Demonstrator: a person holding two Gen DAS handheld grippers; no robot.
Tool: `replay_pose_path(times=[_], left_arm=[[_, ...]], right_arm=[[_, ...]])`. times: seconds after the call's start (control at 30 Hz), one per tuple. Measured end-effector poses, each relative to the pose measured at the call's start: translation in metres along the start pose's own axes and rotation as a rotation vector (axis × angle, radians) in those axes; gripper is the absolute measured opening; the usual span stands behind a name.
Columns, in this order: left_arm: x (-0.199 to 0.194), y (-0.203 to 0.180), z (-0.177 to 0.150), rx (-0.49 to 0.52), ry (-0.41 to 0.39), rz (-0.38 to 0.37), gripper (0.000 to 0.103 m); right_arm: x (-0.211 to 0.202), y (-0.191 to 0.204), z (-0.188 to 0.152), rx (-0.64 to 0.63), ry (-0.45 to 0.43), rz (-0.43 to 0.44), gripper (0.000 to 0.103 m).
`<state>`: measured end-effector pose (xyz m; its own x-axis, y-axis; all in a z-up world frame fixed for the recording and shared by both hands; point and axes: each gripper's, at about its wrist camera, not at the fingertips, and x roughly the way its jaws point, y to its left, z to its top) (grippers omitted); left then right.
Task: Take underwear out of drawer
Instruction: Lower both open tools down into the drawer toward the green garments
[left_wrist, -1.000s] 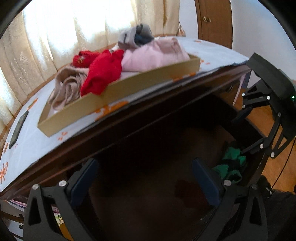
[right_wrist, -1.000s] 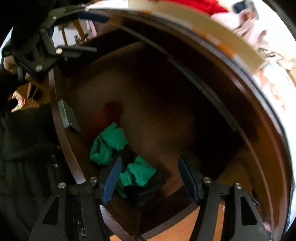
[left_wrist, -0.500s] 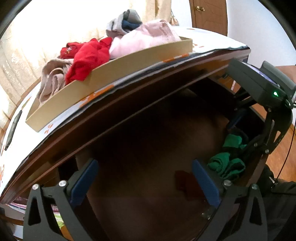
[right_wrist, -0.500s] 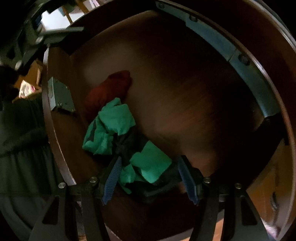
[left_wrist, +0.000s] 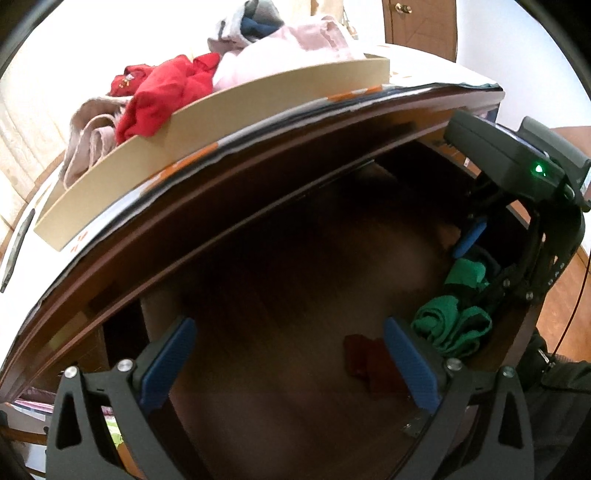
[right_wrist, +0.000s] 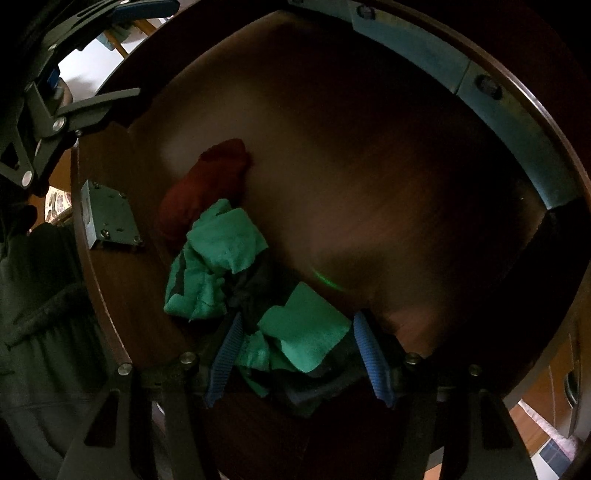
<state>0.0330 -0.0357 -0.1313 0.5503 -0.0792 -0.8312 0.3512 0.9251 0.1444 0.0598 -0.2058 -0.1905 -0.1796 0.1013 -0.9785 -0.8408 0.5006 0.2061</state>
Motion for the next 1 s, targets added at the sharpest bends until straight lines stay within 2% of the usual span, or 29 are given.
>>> replay_pose_path(times=[0.1,0.2,0.23,0.33,0.5,0.67,0.9,1.0], left_arm=[[0.002,0.002,0.000,-0.013,0.006,-0.008,0.102],[0.003,0.004,-0.001,-0.020,0.011,-0.011,0.102],[0.003,0.002,-0.006,-0.021,0.012,-0.010,0.102],[0.004,0.004,-0.002,-0.022,0.018,-0.011,0.102],[0.008,0.001,-0.001,-0.012,0.036,-0.032,0.102],[0.025,-0.001,-0.004,-0.011,0.116,-0.101,0.102],[0.049,-0.007,0.000,-0.028,0.219,-0.194,0.102],[0.060,-0.011,0.002,-0.038,0.263,-0.238,0.102]], right_arm=[[0.000,-0.004,0.005,-0.003,0.018,0.008,0.047],[0.001,0.000,0.012,-0.018,0.021,-0.013,0.044],[0.003,0.001,0.013,-0.027,0.017,-0.041,0.044],[0.008,0.012,0.017,-0.053,-0.009,-0.113,0.034],[0.003,0.025,0.021,-0.055,-0.095,-0.222,0.022],[-0.002,0.021,0.016,0.006,-0.179,-0.288,0.019],[-0.003,0.019,0.015,0.066,-0.220,-0.280,0.019],[-0.004,0.015,0.017,0.082,-0.227,-0.251,0.019]])
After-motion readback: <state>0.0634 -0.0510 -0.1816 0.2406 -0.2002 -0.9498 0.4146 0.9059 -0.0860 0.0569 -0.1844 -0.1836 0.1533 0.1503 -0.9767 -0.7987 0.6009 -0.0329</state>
